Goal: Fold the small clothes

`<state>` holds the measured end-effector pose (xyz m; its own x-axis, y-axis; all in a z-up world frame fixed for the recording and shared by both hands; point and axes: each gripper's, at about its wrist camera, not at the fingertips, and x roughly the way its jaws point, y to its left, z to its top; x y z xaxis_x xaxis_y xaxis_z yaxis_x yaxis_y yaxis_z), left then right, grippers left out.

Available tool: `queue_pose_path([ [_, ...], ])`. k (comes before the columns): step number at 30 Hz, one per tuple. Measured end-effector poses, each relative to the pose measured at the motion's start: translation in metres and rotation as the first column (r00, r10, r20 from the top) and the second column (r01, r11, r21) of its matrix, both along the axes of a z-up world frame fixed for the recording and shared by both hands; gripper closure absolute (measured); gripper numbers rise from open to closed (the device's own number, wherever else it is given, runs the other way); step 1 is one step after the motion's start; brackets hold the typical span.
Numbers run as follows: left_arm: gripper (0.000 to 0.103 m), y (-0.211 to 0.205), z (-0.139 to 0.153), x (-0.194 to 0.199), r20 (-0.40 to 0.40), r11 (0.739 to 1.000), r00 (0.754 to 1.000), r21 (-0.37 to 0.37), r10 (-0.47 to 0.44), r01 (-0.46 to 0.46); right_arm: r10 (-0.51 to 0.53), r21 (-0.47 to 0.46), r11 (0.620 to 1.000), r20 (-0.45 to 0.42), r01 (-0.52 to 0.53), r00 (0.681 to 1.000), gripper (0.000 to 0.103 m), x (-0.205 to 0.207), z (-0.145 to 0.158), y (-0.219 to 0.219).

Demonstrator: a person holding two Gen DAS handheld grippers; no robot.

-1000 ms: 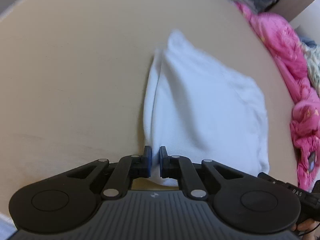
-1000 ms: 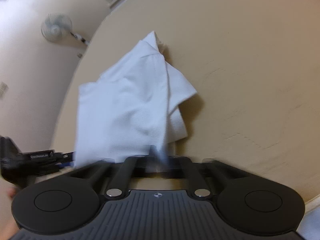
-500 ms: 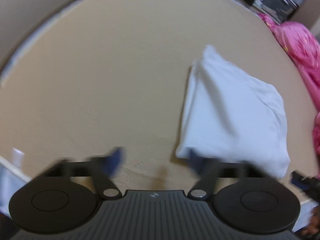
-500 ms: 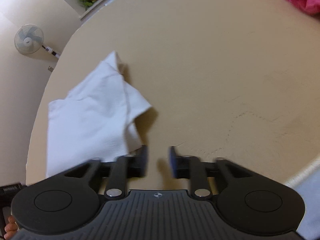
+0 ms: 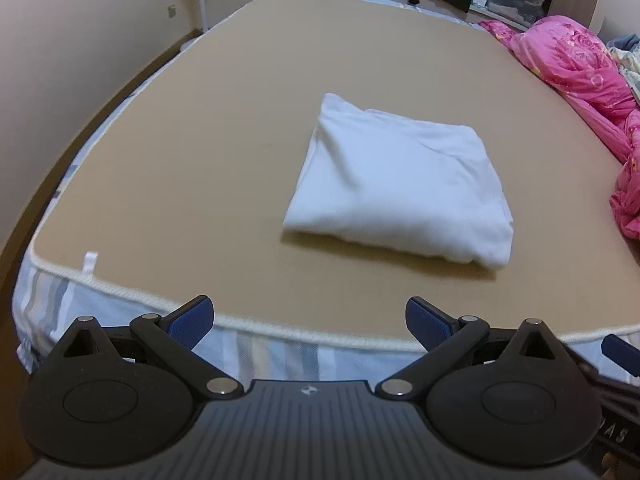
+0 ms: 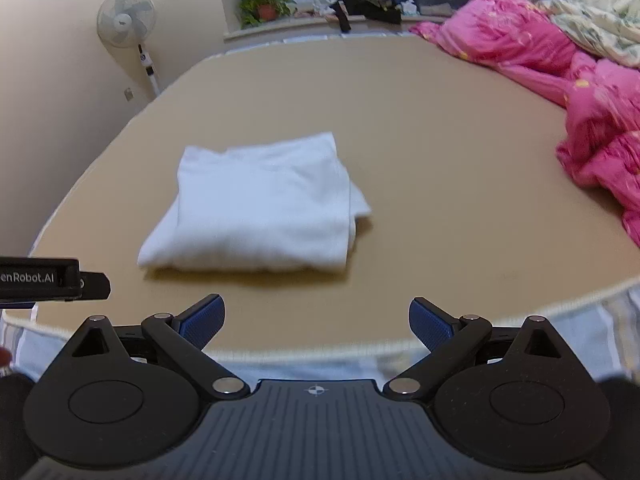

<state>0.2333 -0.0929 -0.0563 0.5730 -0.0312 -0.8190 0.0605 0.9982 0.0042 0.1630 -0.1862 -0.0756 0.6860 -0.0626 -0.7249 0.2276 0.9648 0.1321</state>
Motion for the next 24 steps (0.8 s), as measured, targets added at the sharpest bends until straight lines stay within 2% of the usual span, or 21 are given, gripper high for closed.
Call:
queue_pose_path([
  [4,0.001,0.003,0.002,-0.019,0.048,0.998,0.999,0.05,0.021,-0.024,0.049,-0.03,0.998,0.013,-0.048,0.999,0.005,-0.016,0.0,0.013],
  [10,0.001,0.009,0.01,-0.036,0.074,0.998,0.997,0.068,0.002,-0.007,0.085,-0.08,0.994,0.058,-0.08,0.995,0.005,-0.028,0.009,0.023],
  [24,0.001,0.012,0.016,-0.042,0.082,0.995,0.996,0.094,-0.022,0.014,0.082,-0.077,0.994,0.059,-0.078,0.995,0.005,-0.023,0.014,0.028],
])
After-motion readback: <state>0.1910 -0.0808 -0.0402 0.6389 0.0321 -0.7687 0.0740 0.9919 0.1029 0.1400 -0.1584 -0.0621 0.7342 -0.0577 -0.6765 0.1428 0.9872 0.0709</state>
